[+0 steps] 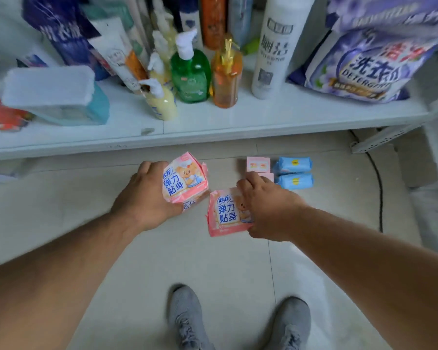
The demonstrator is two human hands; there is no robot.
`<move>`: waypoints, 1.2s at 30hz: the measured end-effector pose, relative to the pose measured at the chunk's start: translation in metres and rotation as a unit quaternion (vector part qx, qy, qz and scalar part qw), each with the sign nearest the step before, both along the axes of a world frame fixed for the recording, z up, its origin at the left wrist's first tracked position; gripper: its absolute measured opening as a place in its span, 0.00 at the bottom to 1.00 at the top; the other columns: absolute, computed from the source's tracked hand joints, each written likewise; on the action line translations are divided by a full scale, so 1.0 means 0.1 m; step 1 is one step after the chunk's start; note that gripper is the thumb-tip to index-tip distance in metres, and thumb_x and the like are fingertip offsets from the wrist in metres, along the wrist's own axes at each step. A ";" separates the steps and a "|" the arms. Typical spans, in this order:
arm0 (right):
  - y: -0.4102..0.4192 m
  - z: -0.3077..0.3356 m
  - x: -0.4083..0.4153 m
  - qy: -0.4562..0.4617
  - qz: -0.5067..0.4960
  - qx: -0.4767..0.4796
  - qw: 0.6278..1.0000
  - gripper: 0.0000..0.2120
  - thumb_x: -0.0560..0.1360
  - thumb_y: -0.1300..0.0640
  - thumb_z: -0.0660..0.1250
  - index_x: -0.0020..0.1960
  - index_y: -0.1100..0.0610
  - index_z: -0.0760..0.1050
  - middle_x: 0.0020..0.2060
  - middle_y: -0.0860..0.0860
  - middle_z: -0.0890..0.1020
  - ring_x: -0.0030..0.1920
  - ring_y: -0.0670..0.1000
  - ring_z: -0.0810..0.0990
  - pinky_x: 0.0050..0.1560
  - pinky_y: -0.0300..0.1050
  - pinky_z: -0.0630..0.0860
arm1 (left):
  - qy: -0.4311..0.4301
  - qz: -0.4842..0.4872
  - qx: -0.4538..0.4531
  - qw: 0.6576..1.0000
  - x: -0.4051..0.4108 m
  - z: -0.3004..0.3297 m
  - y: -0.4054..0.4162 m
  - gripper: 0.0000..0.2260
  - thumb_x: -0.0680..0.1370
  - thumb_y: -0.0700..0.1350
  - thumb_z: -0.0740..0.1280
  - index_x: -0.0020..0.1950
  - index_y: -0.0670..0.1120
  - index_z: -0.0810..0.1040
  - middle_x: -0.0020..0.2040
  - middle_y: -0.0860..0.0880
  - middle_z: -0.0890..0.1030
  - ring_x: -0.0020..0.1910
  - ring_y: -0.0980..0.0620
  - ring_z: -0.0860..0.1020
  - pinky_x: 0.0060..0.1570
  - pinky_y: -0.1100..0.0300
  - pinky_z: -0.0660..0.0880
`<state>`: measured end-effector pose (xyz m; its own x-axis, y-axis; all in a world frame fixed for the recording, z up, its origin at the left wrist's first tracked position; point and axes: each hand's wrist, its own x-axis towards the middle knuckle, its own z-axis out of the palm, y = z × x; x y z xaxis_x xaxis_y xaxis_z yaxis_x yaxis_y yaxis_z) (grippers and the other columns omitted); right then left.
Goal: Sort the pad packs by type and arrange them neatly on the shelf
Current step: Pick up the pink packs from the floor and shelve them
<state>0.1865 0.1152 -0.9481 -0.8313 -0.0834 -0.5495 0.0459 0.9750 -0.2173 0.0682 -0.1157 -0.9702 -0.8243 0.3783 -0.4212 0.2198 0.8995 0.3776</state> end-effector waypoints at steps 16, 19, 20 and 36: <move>-0.44 5.47 1.20 0.085 0.088 0.024 0.992 0.42 0.66 0.43 0.75 0.74 0.51 0.60 0.63 0.47 0.66 0.63 0.51 0.72 0.61 0.48 0.75 | 0.046 -0.023 0.070 0.996 1.35 5.37 -0.82 0.40 0.61 0.57 0.75 0.71 0.61 0.64 0.57 0.58 0.68 0.57 0.56 0.72 0.54 0.57 0.74; -0.52 6.30 1.41 0.121 0.104 0.033 0.987 0.43 0.67 0.43 0.74 0.76 0.48 0.58 0.65 0.45 0.65 0.66 0.49 0.71 0.62 0.45 0.74 | 0.085 -0.045 0.062 0.993 1.57 6.20 -1.05 0.41 0.62 0.58 0.73 0.72 0.63 0.62 0.59 0.60 0.68 0.58 0.58 0.71 0.57 0.59 0.73; -0.54 6.56 1.46 0.133 0.105 0.028 0.985 0.44 0.67 0.43 0.74 0.77 0.46 0.56 0.66 0.43 0.64 0.68 0.49 0.69 0.62 0.43 0.73 | 0.096 -0.047 0.064 0.992 1.62 6.47 -1.13 0.40 0.61 0.59 0.72 0.71 0.65 0.62 0.58 0.61 0.68 0.57 0.59 0.72 0.57 0.59 0.74; -1.42 9.26 0.95 0.320 0.074 0.020 0.944 0.36 0.61 0.37 0.77 0.63 0.35 0.63 0.55 0.36 0.73 0.52 0.41 0.77 0.53 0.42 0.79 | 0.249 -0.034 0.135 0.958 0.91 9.58 -2.23 0.31 0.66 0.50 0.77 0.64 0.56 0.66 0.52 0.59 0.80 0.48 0.61 0.81 0.50 0.58 0.80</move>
